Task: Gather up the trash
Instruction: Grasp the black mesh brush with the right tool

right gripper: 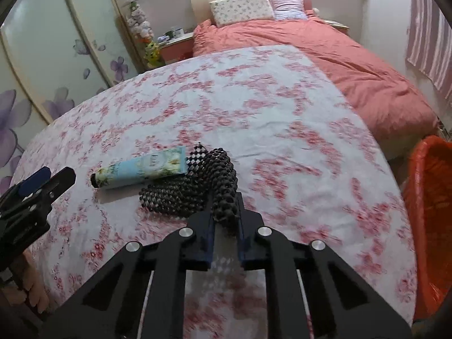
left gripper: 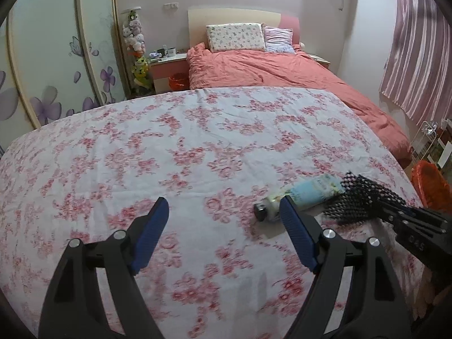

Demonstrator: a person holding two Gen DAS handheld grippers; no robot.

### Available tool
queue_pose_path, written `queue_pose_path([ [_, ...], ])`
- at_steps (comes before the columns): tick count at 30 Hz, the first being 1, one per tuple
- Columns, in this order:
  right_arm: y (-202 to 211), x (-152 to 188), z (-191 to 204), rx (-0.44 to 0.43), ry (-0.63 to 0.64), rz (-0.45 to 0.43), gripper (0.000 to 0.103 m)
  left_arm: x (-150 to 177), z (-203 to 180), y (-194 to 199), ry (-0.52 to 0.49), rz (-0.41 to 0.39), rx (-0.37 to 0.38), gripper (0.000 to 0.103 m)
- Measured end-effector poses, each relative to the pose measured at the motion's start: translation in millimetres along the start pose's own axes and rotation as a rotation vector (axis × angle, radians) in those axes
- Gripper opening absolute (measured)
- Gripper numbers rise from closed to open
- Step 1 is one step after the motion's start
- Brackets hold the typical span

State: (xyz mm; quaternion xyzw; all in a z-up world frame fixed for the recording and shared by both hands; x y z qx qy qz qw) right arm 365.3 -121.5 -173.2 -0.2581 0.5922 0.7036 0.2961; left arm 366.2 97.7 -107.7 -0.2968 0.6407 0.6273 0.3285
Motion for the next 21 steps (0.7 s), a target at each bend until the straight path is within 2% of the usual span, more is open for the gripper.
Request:
queue_pose_path([
  [6, 20.3, -4.6, -47.7, 0.115, -0.096, -0.057, 0.012, -2.7, -28.8, -18.5, -0.047, 0.024, 0.049, 0.082],
  [10, 24.9, -3.9, -57.3, 0.112, -0.112, -0.064, 0.012, -1.0, -44.2, -36.2, -0.068, 0.059, 0.078, 0.082],
  [14, 26.6, -1.7, -57.6, 0.099, -0.110, -0.064, 0.012, -0.3, -46.7, -53.1, -0.039, 0.094, 0.102, 0.082],
  [18, 27.2, -1.2, -56.7, 0.088, -0.110, -0.063, 0.012, 6.0, -55.4, -57.7, 0.002, 0.137, 0.192, 0.079],
  [21, 27.9, 0.1, -56.8, 0.084, -0.112, -0.061, 0.012, 15.1, -68.8, -48.5, -0.038, 0.144, 0.232, 0.074],
])
Point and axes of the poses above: each gripper's, at about its wrist camera, not at the fingertips, and y roughly against the way its jaws point, z to its left, x to its underside, the point moved 9 cm from there along -y, roughly the way its jaws point, and after that the axes turned 8 degrees about -z, right-handed, at the moved point
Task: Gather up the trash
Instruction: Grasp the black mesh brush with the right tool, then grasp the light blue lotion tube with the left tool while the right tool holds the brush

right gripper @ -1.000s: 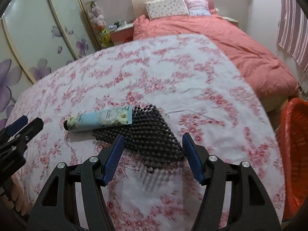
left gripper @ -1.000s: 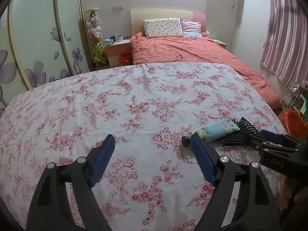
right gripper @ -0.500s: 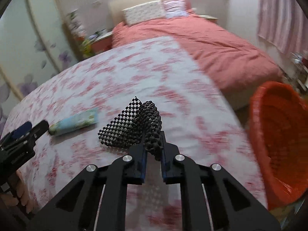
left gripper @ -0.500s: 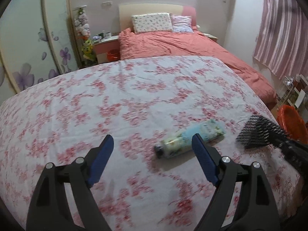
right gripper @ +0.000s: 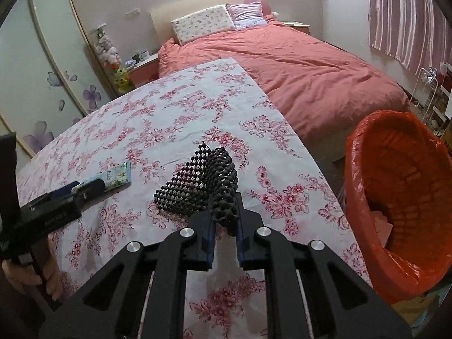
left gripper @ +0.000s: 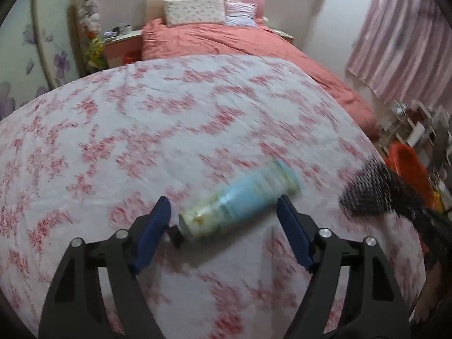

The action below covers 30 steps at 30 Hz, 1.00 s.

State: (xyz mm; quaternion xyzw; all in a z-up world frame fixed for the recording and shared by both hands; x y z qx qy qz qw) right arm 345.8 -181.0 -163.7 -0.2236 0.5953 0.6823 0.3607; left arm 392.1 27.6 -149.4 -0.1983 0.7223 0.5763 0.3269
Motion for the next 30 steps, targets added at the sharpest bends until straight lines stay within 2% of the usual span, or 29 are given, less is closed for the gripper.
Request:
queue_pose_path([
  [4, 2.0, 1.6, 0.5, -0.005, 0.001, 0.000, 0.012, 13.5, -27.4, 13.9, -0.034, 0.034, 0.108, 0.062],
  [8, 1.9, 1.9, 0.2, -0.005, 0.002, -0.001, 0.012, 6.8, -26.6, 16.4, -0.069, -0.012, 0.004, 0.062],
  [17, -2.2, 5.8, -2.9, 0.008, 0.000, 0.003, 0.012, -1.6, -1.8, -2.1, 0.014, -0.008, -0.141, 0.060],
  [23, -7.2, 11.2, -5.2, 0.031, 0.024, 0.002, 0.012, -1.4, -0.2, -3.4, -0.008, -0.024, -0.185, 0.060],
  [30, -9.3, 13.1, -3.7, 0.056, 0.061, -0.019, 0.014, -1.0, 2.7, -2.9, 0.008, -0.023, -0.196, 0.064],
])
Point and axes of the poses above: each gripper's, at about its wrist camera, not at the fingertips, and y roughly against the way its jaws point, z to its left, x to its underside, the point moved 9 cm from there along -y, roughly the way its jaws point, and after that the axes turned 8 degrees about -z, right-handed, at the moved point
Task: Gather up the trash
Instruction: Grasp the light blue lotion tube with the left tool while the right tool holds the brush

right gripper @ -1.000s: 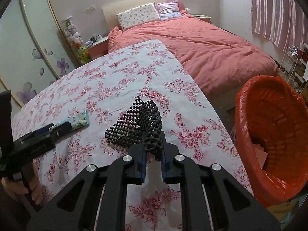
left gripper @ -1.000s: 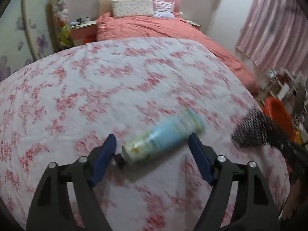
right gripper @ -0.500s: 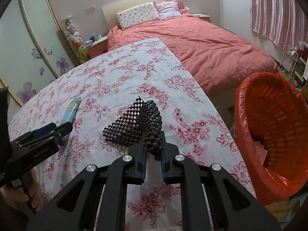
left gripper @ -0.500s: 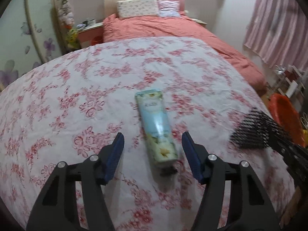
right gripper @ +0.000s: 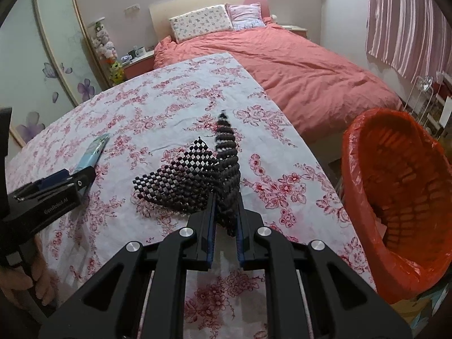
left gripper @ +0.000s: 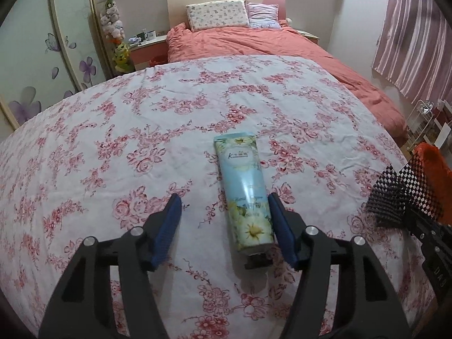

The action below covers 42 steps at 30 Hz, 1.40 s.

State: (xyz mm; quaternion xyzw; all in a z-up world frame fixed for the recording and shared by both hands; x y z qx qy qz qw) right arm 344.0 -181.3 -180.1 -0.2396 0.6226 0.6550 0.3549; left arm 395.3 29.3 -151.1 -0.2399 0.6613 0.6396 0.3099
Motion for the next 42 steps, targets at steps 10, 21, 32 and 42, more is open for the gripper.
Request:
queue_pose_path([
  [10, 0.0, 0.8, -7.1, -0.016, -0.042, 0.005, 0.020, 2.9, 15.4, -6.6, 0.055, 0.032, -0.042, 0.094],
  [21, 0.8, 0.8, -6.5, -0.009, -0.035, 0.005, 0.020, 4.9, 17.6, -6.3, 0.064, 0.040, -0.055, 0.099],
  [32, 1.1, 1.0, -6.7, -0.015, -0.042, 0.005, 0.021, 4.7, 17.8, -6.2, 0.064, 0.041, -0.055, 0.100],
  [42, 1.8, 2.2, -7.6, -0.030, -0.056, 0.005, 0.022, 4.6, 17.4, -6.2, 0.064, 0.041, -0.055, 0.100],
])
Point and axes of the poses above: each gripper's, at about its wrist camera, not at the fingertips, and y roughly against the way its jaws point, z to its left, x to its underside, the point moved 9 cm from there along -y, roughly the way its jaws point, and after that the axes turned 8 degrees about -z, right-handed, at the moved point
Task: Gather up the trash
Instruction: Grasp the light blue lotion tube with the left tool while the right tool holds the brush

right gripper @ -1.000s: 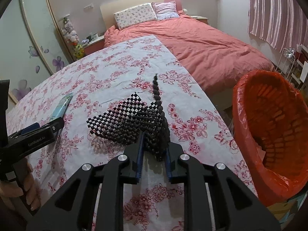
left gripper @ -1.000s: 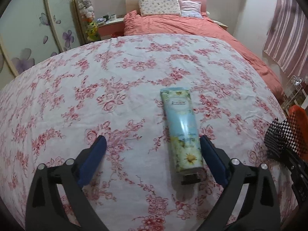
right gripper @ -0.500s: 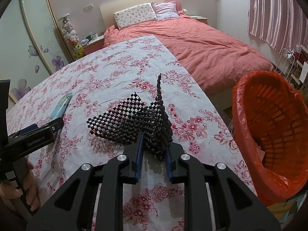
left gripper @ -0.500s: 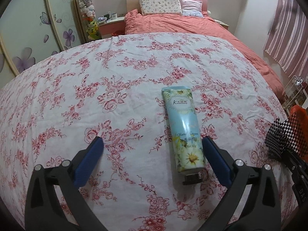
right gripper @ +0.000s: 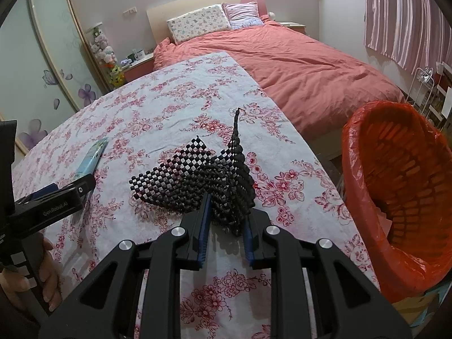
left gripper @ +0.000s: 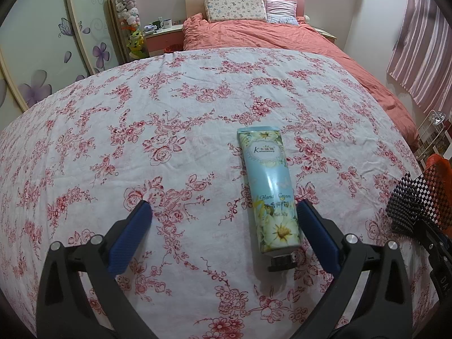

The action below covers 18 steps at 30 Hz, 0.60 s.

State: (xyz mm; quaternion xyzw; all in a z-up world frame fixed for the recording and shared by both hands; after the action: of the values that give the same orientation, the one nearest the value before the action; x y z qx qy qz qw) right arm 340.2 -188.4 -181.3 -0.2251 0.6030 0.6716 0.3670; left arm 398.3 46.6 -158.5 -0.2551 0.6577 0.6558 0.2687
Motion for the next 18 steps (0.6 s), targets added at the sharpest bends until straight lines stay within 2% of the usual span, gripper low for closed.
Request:
queue_pose_path([
  [10, 0.7, 0.7, -0.7, -0.011, -0.008, 0.000, 0.023, 0.0, 0.0, 0.2, 0.000, 0.000, 0.000, 0.100],
  [14, 0.2, 0.5, 5.2, -0.035, 0.007, 0.003, 0.034, -0.1, 0.0, 0.4, 0.000, 0.000, 0.000, 0.100],
  [18, 0.4, 0.4, 5.3, -0.040, 0.002, 0.002, 0.034, -0.1, 0.0, 0.4, 0.000, 0.001, -0.001, 0.100],
])
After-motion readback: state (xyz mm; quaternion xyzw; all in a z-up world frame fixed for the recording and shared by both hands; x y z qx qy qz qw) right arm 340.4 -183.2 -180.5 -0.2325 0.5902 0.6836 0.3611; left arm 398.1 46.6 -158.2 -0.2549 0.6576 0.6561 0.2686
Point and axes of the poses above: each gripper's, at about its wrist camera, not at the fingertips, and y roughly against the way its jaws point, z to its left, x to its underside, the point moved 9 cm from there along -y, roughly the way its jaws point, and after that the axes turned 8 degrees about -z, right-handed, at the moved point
